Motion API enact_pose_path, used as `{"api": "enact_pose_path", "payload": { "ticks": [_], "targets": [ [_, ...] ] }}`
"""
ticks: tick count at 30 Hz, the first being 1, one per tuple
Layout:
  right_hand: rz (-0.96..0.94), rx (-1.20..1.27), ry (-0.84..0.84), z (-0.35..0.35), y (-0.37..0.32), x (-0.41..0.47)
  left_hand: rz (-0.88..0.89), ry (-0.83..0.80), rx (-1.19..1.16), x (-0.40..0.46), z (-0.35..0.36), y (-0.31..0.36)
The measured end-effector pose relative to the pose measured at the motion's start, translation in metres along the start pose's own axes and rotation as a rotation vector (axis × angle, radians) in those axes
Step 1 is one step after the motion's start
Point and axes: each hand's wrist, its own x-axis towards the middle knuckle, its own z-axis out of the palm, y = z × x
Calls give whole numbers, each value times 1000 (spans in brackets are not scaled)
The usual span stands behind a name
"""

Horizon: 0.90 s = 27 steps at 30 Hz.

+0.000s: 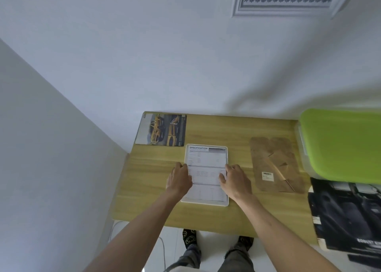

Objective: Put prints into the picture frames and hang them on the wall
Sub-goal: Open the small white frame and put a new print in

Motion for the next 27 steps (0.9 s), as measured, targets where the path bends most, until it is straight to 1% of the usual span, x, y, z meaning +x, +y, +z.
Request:
{"api": "enact_pose_path", "payload": {
  "ticks": [5, 7, 10, 13, 16, 19, 21, 25, 27],
  "targets": [
    [105, 43, -88, 12, -18, -10, 74, -40, 10, -6, 8, -6],
    [154, 125, -100, 15, -24, -13, 86, -43, 2, -6, 9, -7],
    [198, 280, -85, 17, -28, -14, 96, -44, -10, -8, 9, -9],
    [212, 337, -78, 18, -30, -14, 102, -45, -16, -8, 9, -11],
    [230, 318, -44, 19, -29, -13, 114, -43, -4, -6, 10, -13],
    [228, 246, -78, 23, -29, -15, 124, -33, 4, -6, 11, -15],
    [257, 250, -75, 25, -33, -15, 130, -31, 8, -6, 11, -16],
    [344, 436, -8, 22, -33, -9, 143, -20, 14, -7, 11, -18],
    [361, 491, 18, 22, -28, -3, 152, -19, 8, -7, 12, -19]
  ]
}}
